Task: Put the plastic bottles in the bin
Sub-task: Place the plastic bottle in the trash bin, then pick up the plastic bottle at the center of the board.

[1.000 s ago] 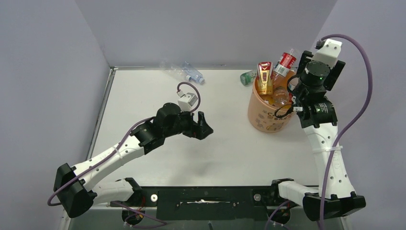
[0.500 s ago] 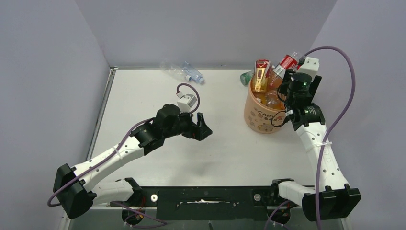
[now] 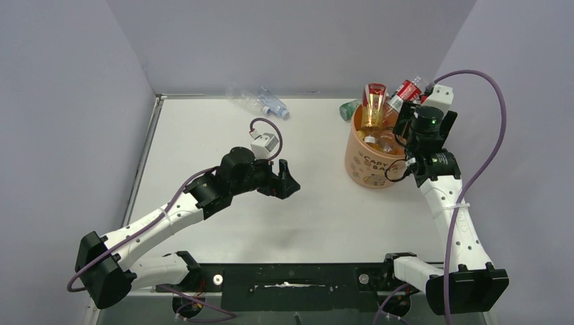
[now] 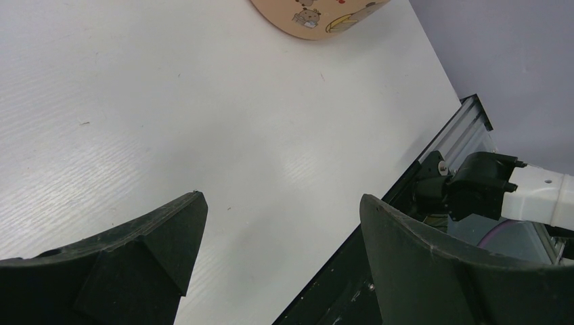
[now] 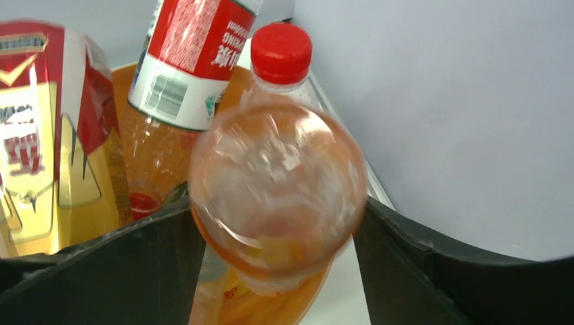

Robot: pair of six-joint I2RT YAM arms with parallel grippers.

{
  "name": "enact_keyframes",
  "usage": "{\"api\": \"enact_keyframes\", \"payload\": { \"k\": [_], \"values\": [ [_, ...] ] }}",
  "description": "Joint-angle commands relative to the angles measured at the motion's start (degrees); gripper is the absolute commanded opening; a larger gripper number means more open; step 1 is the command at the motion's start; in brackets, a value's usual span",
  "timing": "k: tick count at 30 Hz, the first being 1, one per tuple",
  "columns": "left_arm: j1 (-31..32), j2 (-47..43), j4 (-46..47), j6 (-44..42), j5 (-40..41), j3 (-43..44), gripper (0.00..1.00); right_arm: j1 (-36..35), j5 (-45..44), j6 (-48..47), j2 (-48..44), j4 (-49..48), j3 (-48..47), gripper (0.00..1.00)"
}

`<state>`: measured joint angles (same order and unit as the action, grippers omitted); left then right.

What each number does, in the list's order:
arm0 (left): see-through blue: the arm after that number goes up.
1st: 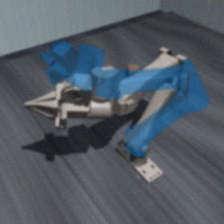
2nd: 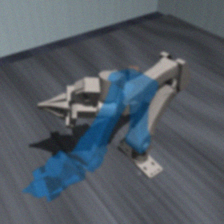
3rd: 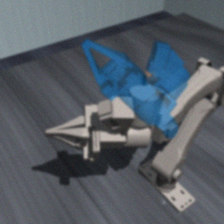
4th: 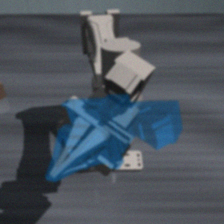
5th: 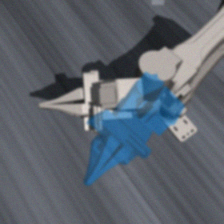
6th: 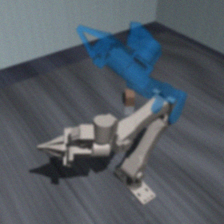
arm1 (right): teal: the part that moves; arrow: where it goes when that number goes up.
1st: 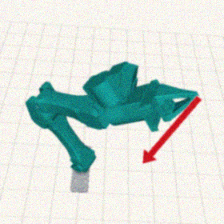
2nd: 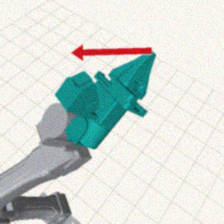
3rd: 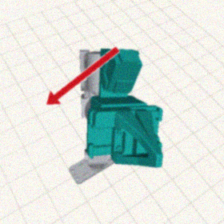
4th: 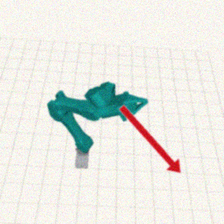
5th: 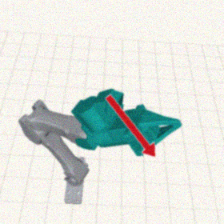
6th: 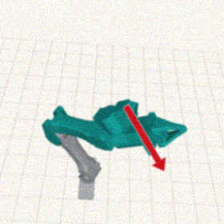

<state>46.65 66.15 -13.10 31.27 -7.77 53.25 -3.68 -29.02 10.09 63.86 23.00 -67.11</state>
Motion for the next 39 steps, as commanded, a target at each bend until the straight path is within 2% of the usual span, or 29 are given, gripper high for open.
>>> {"api": "enact_keyframes", "payload": {
  "k": [1, 2, 4, 10, 15, 20, 24, 28, 33, 36, 39],
  "values": [
    [-0.4, -0.5, 3.3, -0.1, -0.7, 1.5, 0.84, 0.1, 2.8, 2.7, -0.5, 4.0, -3.2, 0.84],
    [-0.4, -0.4, 3.3, -0.1, -0.6, 1.6, 0.84, 0.1, 2.7, 2.7, -0.6, 5.0, -4.6, 0.92],
    [-0.4, 0.0, 3.3, -0.1, -0.4, 1.8, 0.84, 0.1, 2.6, 2.9, -0.9, 7.1, -8.0, 0.99],
    [-0.5, 0.9, 2.5, 0.2, 1.6, 2.8, 0.84, 0.0, 3.2, 3.3, -1.7, 12.3, -17.3, 0.98],
    [-2.1, 2.4, -0.2, 1.8, 5.9, 5.5, 0.85, 0.0, 5.7, 4.6, -3.7, 14.9, -21.0, 0.98],
    [-7.4, 4.8, -0.9, 4.6, 9.8, 9.4, 0.85, -0.2, 11.6, 6.9, -6.2, 17.2, -21.8, 0.98],
    [-11.4, 8.4, -1.1, 5.5, 13.5, 13.8, 0.85, -0.4, 20.2, 8.8, -7.4, 18.9, -21.6, 0.98],
    [-17.3, 12.5, 0.2, 7.1, 13.9, 16.8, 0.85, -1.2, 28.9, 12.0, -9.1, 18.3, -18.9, 0.98],
    [-24.8, 18.6, 5.0, 10.1, 12.5, 17.9, 0.85, -4.9, 42.0, 15.7, -13.3, 11.1, -10.6, 0.98],
    [-27.1, 21.8, 7.6, 10.4, 12.4, 18.4, 0.85, -11.9, 43.4, 17.7, -16.7, 5.3, -1.8, 0.98],
    [-28.4, 24.1, 9.5, 10.9, 14.2, 18.5, 0.85, -20.9, 38.3, 18.5, -19.5, 0.9, 6.5, 0.98]
  ]
}}
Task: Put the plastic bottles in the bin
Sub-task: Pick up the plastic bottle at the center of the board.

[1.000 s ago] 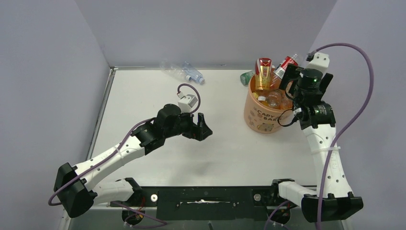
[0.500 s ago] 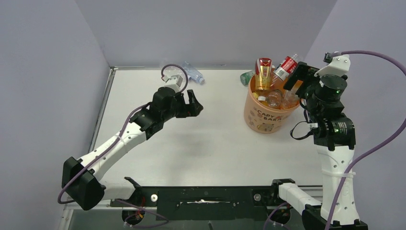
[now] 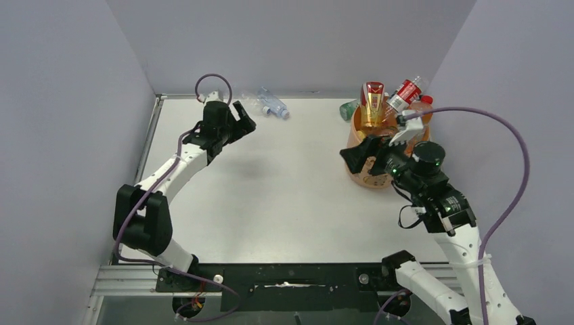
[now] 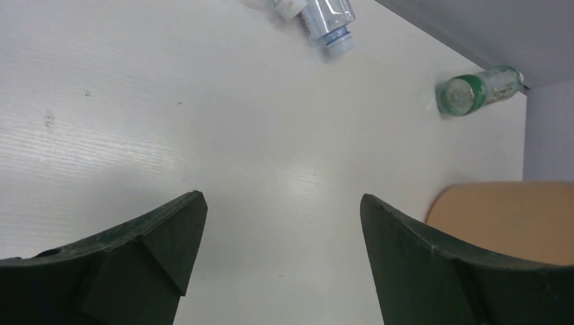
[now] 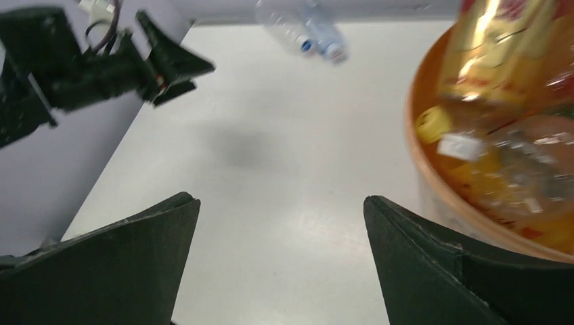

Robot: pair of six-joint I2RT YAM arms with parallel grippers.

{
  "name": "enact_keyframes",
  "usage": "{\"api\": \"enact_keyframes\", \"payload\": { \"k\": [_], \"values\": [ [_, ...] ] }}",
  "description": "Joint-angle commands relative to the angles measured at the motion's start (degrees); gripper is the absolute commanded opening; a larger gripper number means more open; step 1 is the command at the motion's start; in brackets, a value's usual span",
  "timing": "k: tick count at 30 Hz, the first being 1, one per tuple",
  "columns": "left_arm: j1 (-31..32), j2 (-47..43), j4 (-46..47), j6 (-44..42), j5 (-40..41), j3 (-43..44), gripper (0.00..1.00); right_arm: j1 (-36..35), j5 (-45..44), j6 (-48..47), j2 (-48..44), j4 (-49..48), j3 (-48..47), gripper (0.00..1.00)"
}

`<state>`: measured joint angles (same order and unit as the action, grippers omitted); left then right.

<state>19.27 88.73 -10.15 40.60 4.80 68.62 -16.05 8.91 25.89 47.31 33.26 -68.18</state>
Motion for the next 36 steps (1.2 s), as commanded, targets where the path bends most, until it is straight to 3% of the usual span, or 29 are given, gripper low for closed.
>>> {"api": "enact_keyframes", "payload": {
  "k": [1, 5, 9, 17, 29, 36],
  "values": [
    [-1.8, 2.5, 7.2, 2.0, 1.5, 3.2, 0.85, -12.0, -2.3, 2.8, -3.4, -10.8, 10.3, 0.98],
    [-5.2, 8.3, 8.8, 2.7, -2.2, 6.1, 0.85, -27.1, -13.4, 2.0, -0.9, -16.2, 17.4, 0.98],
    [-6.3, 13.7, 7.6, 1.7, -1.7, 11.6, 0.85, -35.9, -19.3, 1.7, 5.5, -20.7, 19.9, 0.98],
    [-7.6, 21.1, 8.6, 4.4, 0.1, 17.8, 0.88, -37.8, -13.1, 3.5, 15.6, -32.1, 24.7, 0.98],
    [-10.9, 32.3, 9.9, 6.6, -0.1, 27.9, 0.89, -38.0, -11.4, 3.3, 19.6, -37.0, 27.3, 0.98],
    [-11.8, 35.5, 19.3, 8.7, -3.3, 27.0, 0.89, -38.0, -10.6, 3.0, 20.7, -37.7, 27.6, 0.98]
  ]
}}
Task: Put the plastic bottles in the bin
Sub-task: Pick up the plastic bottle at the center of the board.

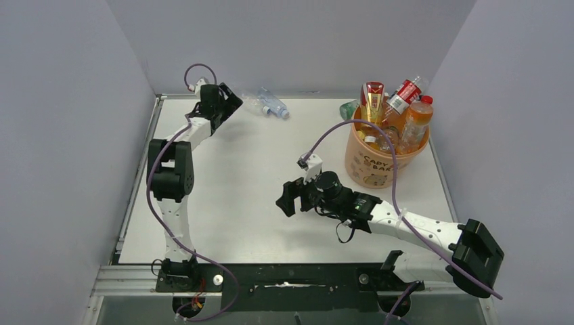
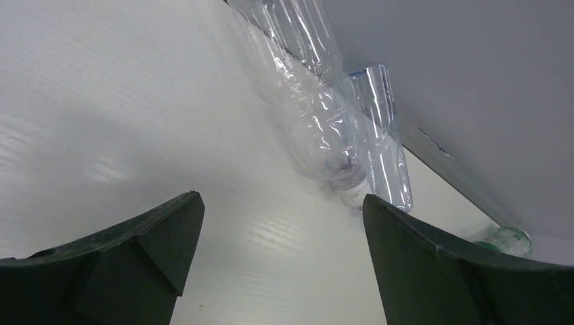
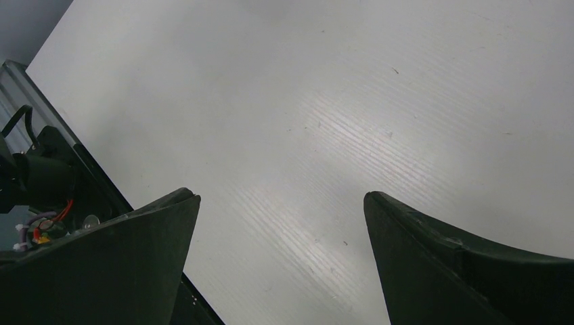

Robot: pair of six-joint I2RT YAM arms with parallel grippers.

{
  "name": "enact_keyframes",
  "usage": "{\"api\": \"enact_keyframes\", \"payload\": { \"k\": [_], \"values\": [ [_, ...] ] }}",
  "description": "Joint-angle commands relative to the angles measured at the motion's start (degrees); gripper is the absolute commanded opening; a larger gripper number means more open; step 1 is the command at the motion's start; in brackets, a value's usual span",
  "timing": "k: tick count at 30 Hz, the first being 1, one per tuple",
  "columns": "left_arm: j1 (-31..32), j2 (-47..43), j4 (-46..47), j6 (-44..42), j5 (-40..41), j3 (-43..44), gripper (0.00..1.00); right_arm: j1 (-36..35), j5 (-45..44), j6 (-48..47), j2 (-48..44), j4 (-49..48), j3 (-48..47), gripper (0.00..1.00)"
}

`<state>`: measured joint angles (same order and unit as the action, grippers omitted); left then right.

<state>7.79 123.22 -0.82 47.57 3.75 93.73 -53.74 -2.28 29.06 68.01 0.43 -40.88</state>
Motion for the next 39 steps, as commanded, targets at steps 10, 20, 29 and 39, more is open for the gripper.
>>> {"api": "enact_keyframes", "payload": {
  "k": [10, 20, 29, 39],
  "values": [
    [0.1, 12.1, 9.3, 8.9, -2.9, 14.0, 0.89, 0.1, 1.0, 0.2, 0.2, -4.2, -0.5, 0.98],
    [0.2, 21.3, 11.6, 15.9, -4.5, 21.7, 0.89, 0.9, 1.7, 0.5, 0.1, -4.5, -0.2, 0.98],
    [0.5, 30.0, 12.6, 19.8, -6.3, 30.4, 0.89, 2.3, 3.3, 0.6, 0.0, -5.2, 0.3, 0.98],
    [0.6, 33.3, 10.6, 19.4, -8.8, 32.5, 0.45, 3.1, 4.5, 0.7, -0.2, -6.1, 1.1, 0.98]
  ]
}}
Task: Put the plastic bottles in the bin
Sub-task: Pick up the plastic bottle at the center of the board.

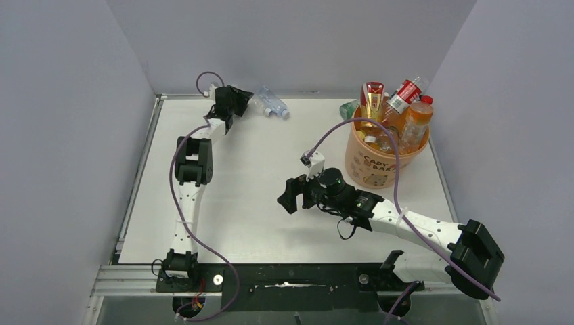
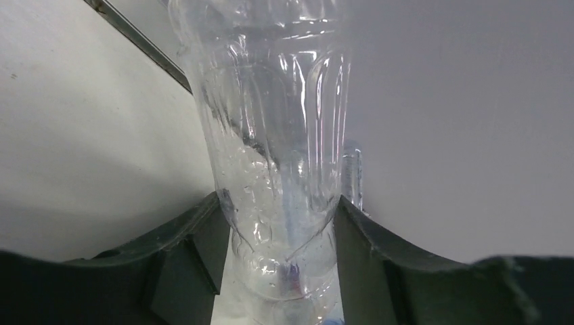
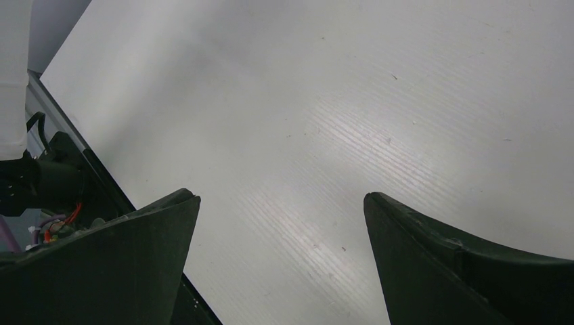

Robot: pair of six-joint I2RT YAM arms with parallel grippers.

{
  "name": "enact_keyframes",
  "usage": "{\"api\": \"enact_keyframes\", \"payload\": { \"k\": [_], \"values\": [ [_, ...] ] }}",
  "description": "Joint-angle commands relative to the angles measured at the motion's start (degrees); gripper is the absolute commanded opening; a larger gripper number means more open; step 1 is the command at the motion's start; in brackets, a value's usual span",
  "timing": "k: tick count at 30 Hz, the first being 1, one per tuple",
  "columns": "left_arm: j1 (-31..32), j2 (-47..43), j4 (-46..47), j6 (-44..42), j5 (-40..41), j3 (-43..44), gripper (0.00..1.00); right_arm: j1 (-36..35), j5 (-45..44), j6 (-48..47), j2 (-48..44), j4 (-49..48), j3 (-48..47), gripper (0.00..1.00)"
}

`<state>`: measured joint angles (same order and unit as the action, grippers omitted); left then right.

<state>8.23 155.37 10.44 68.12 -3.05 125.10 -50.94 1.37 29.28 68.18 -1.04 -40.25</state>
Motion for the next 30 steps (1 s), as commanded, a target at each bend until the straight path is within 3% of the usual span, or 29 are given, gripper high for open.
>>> {"api": "enact_keyframes", "payload": {
  "k": [1, 5, 16, 20, 30],
  "values": [
    [0.2, 0.9, -0.8, -1.3, -2.2, 0.3, 0.38, 0.3, 1.0, 0.5, -0.5, -4.6, 0.4, 0.98],
    [0.1, -3.3, 1.4, -1.2, -3.0, -7.4, 0.30, 0.3, 1.1, 0.5, -1.0, -4.5, 0.6, 0.98],
    [-0.1, -28.8, 13.2, -4.2, -6.5, -43.6, 0.29, -0.2, 0.7, 0.5, -3.8, -0.9, -1.1, 0.98],
    [0.2, -38.5, 13.5, -6.4, -8.4, -51.9, 0.29, -0.6, -2.2, -0.6, -5.4, 4.8, -5.6, 0.98],
    [9.0, -56.7, 3.9, -17.1, -8.5, -52.2, 0.30, 3.5, -18.7, -4.4, -6.1, 25.3, -29.2, 0.98]
  ]
}}
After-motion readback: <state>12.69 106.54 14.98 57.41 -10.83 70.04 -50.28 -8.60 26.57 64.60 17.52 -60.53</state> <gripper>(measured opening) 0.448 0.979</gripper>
